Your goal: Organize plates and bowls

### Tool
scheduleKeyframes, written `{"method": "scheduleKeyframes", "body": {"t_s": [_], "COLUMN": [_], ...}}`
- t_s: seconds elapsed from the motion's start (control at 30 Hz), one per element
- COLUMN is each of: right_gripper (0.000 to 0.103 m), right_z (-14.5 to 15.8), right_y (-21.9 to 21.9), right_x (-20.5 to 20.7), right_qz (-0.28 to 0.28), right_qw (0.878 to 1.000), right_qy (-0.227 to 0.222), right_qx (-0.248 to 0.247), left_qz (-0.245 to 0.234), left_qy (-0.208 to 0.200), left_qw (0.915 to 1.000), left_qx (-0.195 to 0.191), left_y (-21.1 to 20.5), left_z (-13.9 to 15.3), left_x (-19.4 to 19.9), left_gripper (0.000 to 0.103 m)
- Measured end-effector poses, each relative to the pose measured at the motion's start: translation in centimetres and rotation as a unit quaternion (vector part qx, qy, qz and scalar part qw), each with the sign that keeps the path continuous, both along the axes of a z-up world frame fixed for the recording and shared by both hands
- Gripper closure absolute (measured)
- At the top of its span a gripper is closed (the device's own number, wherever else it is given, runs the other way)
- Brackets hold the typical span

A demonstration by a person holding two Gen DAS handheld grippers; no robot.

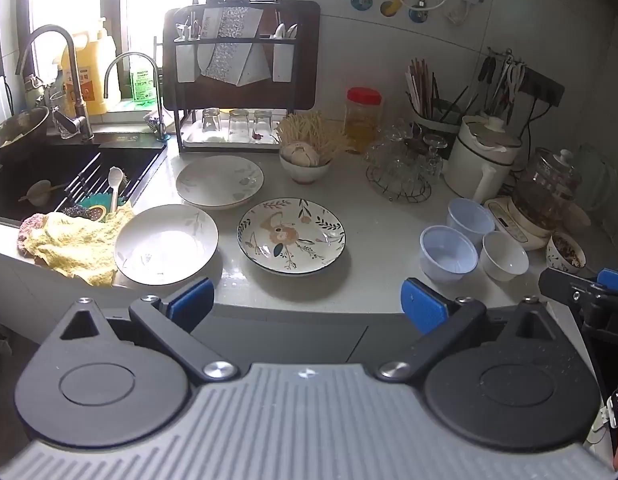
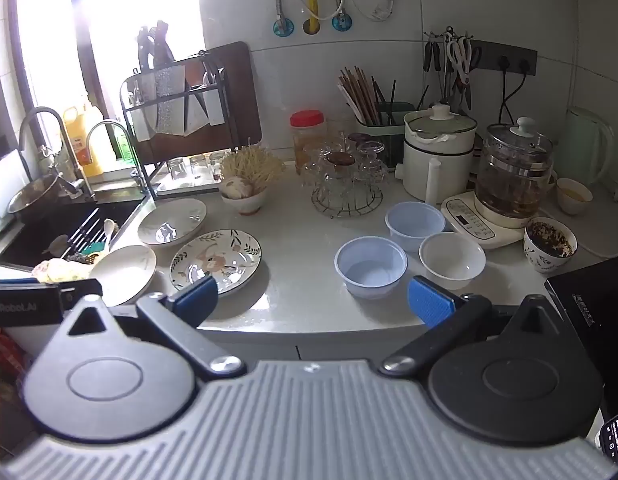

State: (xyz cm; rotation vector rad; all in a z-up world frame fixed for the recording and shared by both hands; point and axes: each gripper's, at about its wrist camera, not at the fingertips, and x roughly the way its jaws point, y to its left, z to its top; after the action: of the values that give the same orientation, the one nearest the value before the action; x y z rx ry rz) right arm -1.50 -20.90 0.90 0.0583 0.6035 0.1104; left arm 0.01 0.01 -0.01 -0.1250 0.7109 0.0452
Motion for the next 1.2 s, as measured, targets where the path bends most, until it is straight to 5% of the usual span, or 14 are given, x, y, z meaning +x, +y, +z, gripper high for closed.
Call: {"method": "scheduleKeyframes", "body": {"t_s": [1.2], "right_gripper": [0.0], "right_z": [-0.5], "right_y": [-0.4], "right_x": [-0.1], "right_qz": [-0.004], "right_qw": [1.0], "right_qy": [0.017], "right_qx": [-0.007], "left_qz": [0.003], "left_qy": [-0.007], "left_qw": [1.0], "left_qx": [0.002], "left_y": [-0.9], "left_z": [-0.1], "left_x": [-0.5], "left_gripper": [0.002]}}
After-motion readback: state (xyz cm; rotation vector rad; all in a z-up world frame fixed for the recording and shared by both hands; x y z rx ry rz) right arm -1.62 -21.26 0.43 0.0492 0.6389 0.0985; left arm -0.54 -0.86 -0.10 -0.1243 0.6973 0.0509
